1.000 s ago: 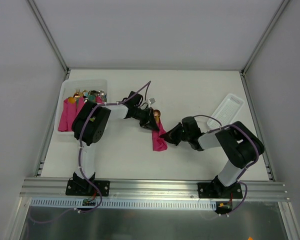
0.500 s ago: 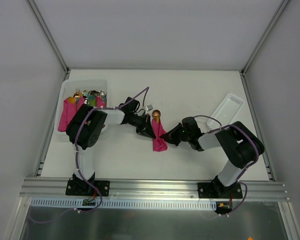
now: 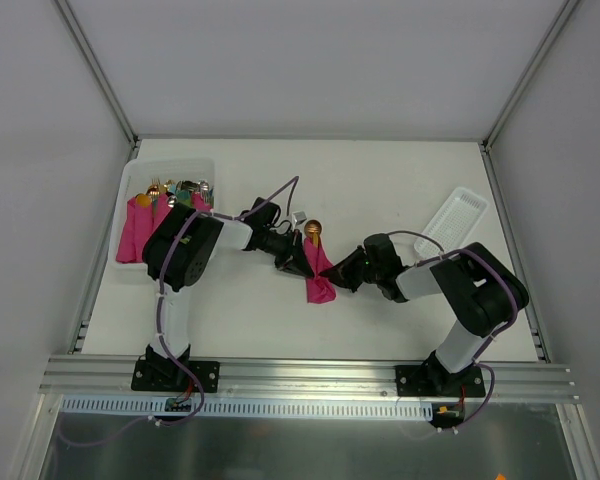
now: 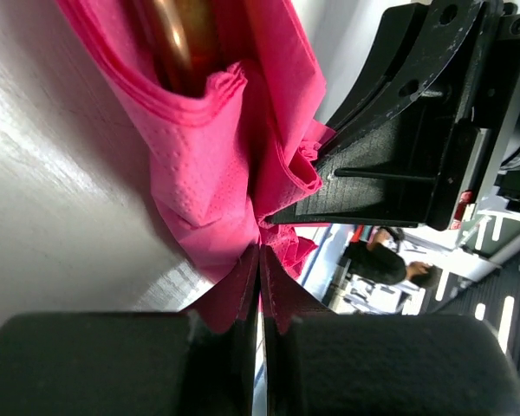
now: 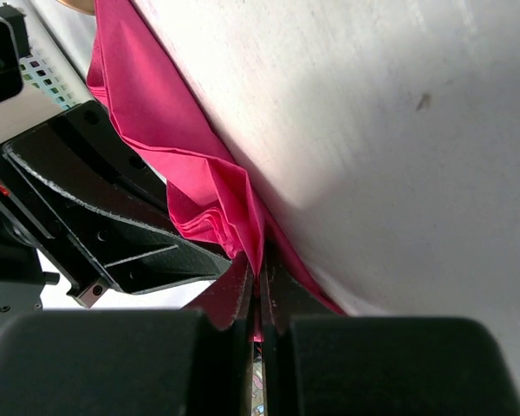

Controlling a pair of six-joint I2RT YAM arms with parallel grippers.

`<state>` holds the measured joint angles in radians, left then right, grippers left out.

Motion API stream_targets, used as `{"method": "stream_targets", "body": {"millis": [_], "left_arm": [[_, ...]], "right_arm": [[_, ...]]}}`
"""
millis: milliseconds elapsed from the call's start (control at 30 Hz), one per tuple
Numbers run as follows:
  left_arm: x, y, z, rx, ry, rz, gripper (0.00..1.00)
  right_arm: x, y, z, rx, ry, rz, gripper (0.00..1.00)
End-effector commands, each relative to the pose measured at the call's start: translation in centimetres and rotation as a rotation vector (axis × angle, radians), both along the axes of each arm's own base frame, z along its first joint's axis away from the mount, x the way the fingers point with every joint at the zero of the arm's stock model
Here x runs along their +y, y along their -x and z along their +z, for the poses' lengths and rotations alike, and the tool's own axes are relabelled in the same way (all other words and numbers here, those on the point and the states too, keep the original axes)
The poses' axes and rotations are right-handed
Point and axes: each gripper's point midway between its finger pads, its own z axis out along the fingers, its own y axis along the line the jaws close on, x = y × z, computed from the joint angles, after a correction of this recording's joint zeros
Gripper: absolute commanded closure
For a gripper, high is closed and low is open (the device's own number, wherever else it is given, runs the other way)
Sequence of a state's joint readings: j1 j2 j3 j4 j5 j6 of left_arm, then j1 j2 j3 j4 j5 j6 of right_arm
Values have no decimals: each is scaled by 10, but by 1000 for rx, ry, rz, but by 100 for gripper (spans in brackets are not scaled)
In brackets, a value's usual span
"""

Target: Place the utensils on the paper napkin and roll it up

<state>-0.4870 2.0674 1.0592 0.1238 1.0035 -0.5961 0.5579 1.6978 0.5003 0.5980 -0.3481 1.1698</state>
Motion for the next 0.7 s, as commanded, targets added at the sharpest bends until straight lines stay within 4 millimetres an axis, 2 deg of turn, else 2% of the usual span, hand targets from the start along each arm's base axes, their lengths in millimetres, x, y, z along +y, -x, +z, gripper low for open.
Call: {"method": "stream_targets", "body": {"millis": [0, 167, 433, 667], "left_arm": [[0, -4, -21, 16, -32, 23, 100], [6, -3, -37, 37, -71, 38, 100], [8, -5, -40, 15, -104, 37, 100], [9, -8, -40, 8, -122, 39, 100]], "right_arm": [[-3, 2, -2, 15, 15, -5, 100], [1, -4, 19, -34, -20, -4, 100], [10, -15, 53, -90, -83, -18, 100], [16, -11, 43, -46, -82, -5, 100]]}}
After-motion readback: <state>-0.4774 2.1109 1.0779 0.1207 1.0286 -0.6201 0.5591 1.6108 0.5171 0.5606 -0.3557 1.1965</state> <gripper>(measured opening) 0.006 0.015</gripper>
